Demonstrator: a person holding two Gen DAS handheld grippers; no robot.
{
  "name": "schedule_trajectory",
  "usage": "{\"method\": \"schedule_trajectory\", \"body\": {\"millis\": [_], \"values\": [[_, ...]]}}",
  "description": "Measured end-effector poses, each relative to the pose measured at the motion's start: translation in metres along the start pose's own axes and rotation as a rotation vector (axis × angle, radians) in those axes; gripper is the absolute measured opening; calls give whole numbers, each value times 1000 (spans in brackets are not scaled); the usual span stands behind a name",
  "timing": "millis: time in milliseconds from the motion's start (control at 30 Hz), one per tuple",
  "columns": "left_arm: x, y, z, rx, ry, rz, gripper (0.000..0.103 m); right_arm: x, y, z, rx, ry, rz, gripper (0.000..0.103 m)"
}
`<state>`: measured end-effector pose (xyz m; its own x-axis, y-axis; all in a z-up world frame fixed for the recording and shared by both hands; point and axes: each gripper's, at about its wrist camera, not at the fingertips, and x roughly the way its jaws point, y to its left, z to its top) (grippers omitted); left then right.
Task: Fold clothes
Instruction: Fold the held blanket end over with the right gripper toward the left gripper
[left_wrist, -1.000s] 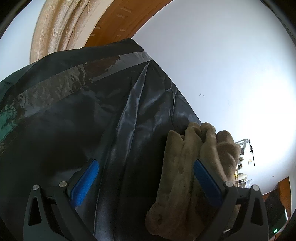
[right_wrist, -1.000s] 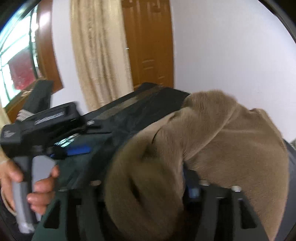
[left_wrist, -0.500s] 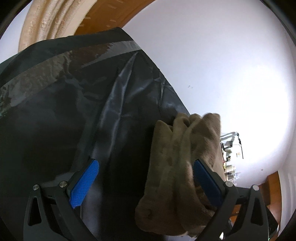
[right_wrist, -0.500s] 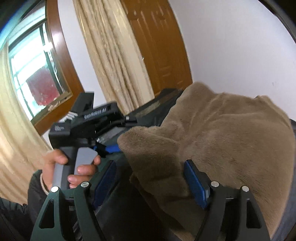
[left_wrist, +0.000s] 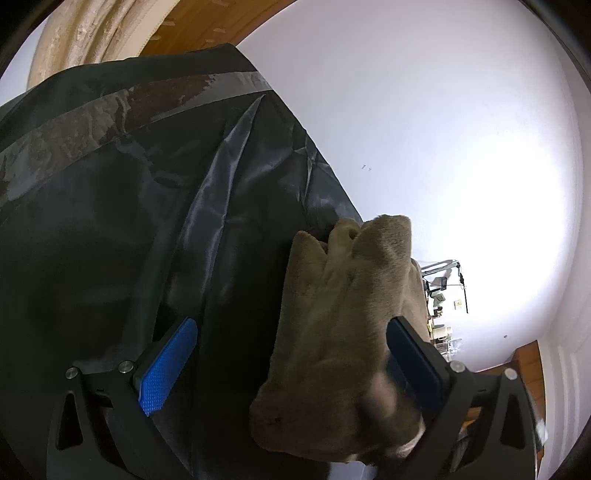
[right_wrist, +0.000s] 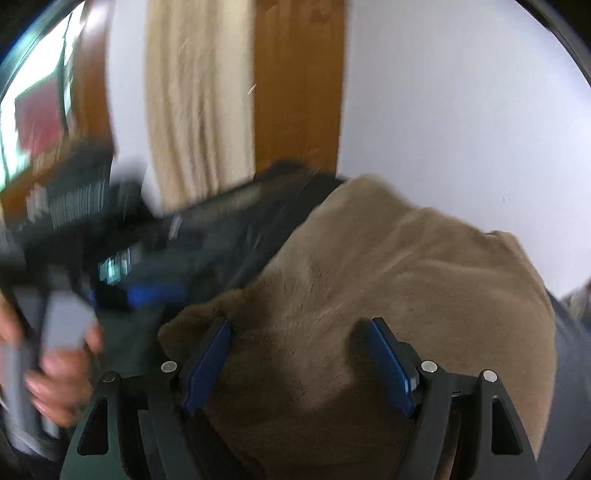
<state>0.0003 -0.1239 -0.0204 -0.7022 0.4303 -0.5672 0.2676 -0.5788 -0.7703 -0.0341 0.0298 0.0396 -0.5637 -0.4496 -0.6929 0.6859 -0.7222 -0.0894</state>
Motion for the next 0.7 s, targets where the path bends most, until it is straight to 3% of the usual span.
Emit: {"method": "schedule_trajectory", "body": {"millis": [67,167,467,567,700], "values": [[1,-2,-1,12,7,-3,103,0,7,-5,-41,-7,-3,78],[4,-6,-4,30,23,-4,103,-10,-6,-11,10,-20,54,78],[12,-20,-13,84,62,-3,103,-104,-51,-71,132,-180,-6,78],[14,-32,-21,137,85,-14,103,-125,-52,-95,83,-146,-115,78],[18,-47,-32,230,85,29,103,-127,-50,-124,32,-76,-185,78]]}}
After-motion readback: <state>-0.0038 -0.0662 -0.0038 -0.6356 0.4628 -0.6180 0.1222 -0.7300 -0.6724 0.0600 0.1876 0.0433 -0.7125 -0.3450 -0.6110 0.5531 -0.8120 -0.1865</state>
